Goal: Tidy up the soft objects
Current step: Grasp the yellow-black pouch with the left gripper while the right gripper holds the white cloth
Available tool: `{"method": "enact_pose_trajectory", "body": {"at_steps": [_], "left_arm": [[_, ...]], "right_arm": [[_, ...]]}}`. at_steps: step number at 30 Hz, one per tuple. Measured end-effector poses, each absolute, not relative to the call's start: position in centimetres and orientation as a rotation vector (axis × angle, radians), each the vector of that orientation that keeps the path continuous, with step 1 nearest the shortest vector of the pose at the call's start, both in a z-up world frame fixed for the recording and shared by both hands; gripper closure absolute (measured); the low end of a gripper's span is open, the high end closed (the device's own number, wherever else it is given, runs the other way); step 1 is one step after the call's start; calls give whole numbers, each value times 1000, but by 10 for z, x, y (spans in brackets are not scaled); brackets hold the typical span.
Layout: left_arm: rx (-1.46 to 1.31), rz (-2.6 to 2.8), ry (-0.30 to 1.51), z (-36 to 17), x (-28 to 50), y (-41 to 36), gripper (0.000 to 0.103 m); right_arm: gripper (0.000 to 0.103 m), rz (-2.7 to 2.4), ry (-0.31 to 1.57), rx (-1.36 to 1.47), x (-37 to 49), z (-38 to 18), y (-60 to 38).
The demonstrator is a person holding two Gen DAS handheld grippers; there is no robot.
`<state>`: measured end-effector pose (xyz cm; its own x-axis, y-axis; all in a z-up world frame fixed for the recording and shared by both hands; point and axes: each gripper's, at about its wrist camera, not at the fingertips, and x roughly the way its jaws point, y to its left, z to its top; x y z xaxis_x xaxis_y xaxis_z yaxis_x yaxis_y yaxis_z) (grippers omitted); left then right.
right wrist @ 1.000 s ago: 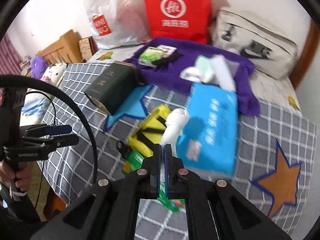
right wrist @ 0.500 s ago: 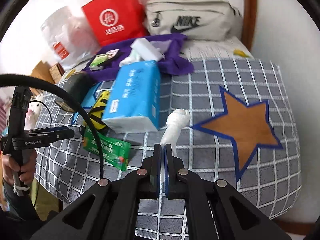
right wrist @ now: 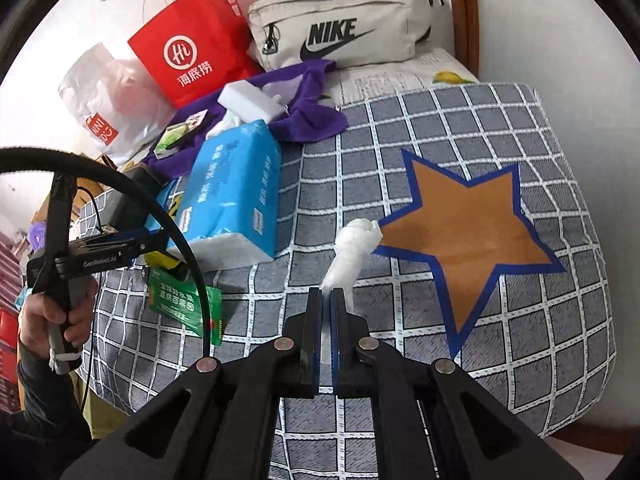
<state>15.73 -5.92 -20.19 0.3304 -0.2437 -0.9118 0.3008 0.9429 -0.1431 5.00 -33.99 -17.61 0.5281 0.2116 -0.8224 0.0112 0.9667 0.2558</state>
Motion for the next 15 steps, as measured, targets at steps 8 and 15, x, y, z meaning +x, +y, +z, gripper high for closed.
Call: {"method": "enact_pose_trajectory", "body": {"at_steps": [8, 15], "left_arm": [[49, -404, 1192, -208, 162, -59, 86], [-7, -432, 1149, -182, 159, -41, 89]], "right_arm": [[98, 142, 1022, 246, 59, -181, -337], [98, 161, 1011, 229, 72, -175, -330]]}}
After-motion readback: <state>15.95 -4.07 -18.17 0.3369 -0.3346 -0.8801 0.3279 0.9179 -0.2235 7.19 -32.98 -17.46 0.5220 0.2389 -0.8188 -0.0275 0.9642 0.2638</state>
